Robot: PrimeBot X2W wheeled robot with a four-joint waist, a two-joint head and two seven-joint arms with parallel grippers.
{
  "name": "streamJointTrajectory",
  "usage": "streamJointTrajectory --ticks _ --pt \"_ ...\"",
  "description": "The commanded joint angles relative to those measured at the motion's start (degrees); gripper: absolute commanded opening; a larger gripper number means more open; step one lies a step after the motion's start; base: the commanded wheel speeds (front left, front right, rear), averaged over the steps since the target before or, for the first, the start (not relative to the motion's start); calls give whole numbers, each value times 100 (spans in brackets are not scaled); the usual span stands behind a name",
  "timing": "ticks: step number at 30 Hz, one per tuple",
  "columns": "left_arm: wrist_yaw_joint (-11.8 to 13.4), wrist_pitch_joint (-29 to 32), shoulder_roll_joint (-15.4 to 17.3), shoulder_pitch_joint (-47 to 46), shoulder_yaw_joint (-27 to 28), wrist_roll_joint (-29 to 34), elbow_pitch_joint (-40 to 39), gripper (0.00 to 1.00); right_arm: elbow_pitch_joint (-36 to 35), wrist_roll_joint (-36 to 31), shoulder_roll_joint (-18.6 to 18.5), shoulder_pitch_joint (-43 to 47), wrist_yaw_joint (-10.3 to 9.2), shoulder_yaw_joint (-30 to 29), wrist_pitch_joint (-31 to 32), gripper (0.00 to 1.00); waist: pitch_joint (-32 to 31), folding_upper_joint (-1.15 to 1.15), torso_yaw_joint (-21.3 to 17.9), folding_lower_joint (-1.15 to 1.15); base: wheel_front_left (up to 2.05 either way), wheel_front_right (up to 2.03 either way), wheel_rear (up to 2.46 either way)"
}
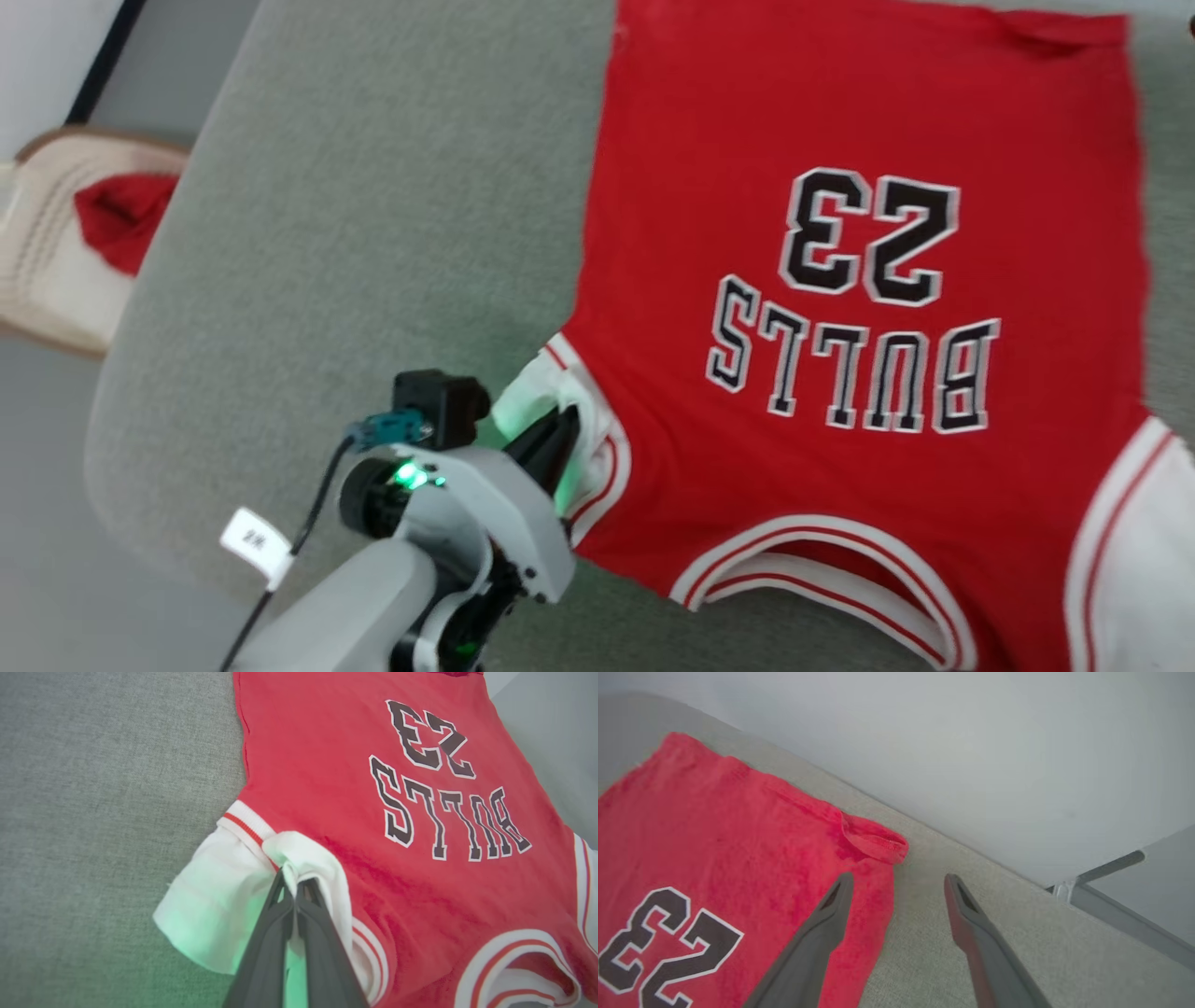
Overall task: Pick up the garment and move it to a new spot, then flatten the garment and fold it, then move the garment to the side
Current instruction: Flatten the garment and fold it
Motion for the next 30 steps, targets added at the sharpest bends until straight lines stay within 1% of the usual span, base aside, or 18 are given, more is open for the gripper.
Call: streamJointTrajectory --ticks 1,5,9,11,16,17,18,20,22,27,30 --pt "-68 -23 -86 -121 -21 23 54 0 166 12 -22 -161 -8 84 83 100 546 0 562 0 0 0 0" --pt "-250 -92 -315 -319 -131 74 252 0 875 28 -35 -605 -7 299 445 100 740 0 782 0 0 0 0" --pt "-421 -128 -520 -464 -222 72 449 0 1486 -104 -123 -942 -7 468 860 100 925 0 982 0 0 0 0" --pt "-492 -141 -609 -516 -272 68 538 0 1835 -131 -79 -1087 -8 335 1011 100 1009 0 1069 0 0 0 0" --pt "-624 -182 -786 -604 -334 37 785 0 2655 -408 100 -1166 -7 292 1499 100 1138 0 1230 0 0 0 0" --pt "-637 -187 -810 -609 -352 23 832 0 2783 -468 169 -1167 -7 342 1658 86 1148 0 1248 0 0 0 0" --pt "-663 -191 -825 -610 -361 9 875 0 2850 -521 214 -1173 -3 409 1754 0 1155 0 1255 0 0 0 0" --pt "-682 -209 -855 -608 -365 -1 945 0 2907 -603 247 -1266 -2 475 1860 0 1169 0 1254 0 0 0 0" --pt "-691 -215 -880 -605 -374 -5 1012 0 2919 -701 212 -1395 -2 446 1755 0 1168 0 1250 0 0 0 0" --pt "-719 -236 -869 -596 -378 -30 1169 0 3094 -722 302 -1492 -1 313 1729 0 1054 0 1171 0 0 0 0" --pt "-695 -241 -827 -619 -331 -53 1201 0 3130 -718 342 -1565 -1 233 1592 0 960 0 1066 0 0 0 0"
